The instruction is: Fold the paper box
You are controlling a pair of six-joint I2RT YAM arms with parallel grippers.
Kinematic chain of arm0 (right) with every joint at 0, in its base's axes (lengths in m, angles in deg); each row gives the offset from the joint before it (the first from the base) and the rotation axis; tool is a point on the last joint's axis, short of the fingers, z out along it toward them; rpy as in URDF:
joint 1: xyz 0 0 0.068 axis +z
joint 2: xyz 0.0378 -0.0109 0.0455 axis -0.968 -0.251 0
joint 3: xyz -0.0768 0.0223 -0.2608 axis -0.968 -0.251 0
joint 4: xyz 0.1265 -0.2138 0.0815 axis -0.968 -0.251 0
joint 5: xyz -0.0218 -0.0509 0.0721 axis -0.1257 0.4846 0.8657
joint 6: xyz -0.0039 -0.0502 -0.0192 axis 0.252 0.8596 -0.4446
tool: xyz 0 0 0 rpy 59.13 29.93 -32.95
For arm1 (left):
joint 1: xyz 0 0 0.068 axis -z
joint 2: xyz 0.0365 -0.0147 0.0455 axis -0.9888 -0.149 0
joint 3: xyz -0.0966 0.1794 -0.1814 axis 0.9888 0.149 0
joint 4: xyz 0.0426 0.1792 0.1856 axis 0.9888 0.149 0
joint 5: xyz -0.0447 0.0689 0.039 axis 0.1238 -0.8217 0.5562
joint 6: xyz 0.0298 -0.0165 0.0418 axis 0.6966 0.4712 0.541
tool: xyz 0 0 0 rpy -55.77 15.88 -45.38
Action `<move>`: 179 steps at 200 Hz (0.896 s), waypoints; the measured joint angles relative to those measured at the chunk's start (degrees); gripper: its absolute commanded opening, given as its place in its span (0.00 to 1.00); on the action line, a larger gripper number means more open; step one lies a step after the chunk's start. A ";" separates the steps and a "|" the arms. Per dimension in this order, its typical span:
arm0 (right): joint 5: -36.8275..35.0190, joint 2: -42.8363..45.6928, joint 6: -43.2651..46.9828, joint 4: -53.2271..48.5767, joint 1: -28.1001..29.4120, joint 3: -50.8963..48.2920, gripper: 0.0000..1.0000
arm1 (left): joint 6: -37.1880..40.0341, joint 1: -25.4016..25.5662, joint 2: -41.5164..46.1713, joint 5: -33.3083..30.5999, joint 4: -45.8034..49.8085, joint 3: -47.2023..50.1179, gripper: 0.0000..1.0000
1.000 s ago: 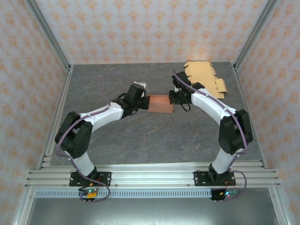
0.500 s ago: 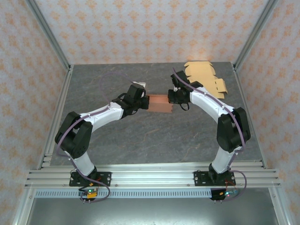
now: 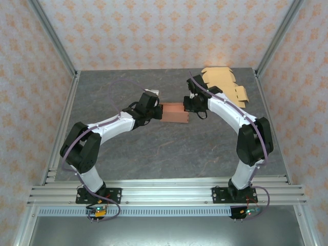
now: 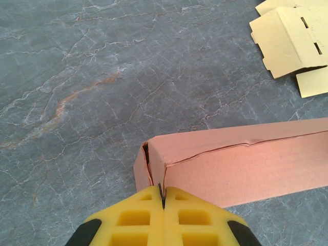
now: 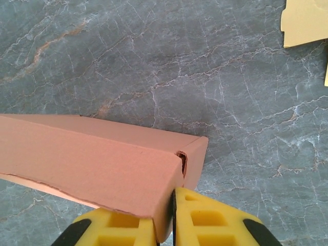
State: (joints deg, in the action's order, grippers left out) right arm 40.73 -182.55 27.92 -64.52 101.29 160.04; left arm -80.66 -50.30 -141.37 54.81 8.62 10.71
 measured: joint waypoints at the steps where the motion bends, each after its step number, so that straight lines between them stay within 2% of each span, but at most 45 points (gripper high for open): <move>1: 0.00 0.00 -0.02 -0.04 0.00 0.00 0.15 | -0.02 0.00 0.00 0.00 0.00 0.00 0.02; 109: 1.05 -2.23 -0.85 -1.66 -0.13 1.86 0.17 | -0.90 0.00 0.00 -0.13 0.02 0.00 0.01; 179: -0.31 -2.10 0.92 -0.66 -0.09 0.59 0.15 | -0.81 0.02 0.11 -0.17 -0.85 0.83 0.01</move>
State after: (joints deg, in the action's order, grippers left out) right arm 40.43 -184.65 28.83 -65.18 101.20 160.63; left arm -81.47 -50.27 -141.26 54.64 7.77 11.54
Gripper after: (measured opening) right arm 0.161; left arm 0.044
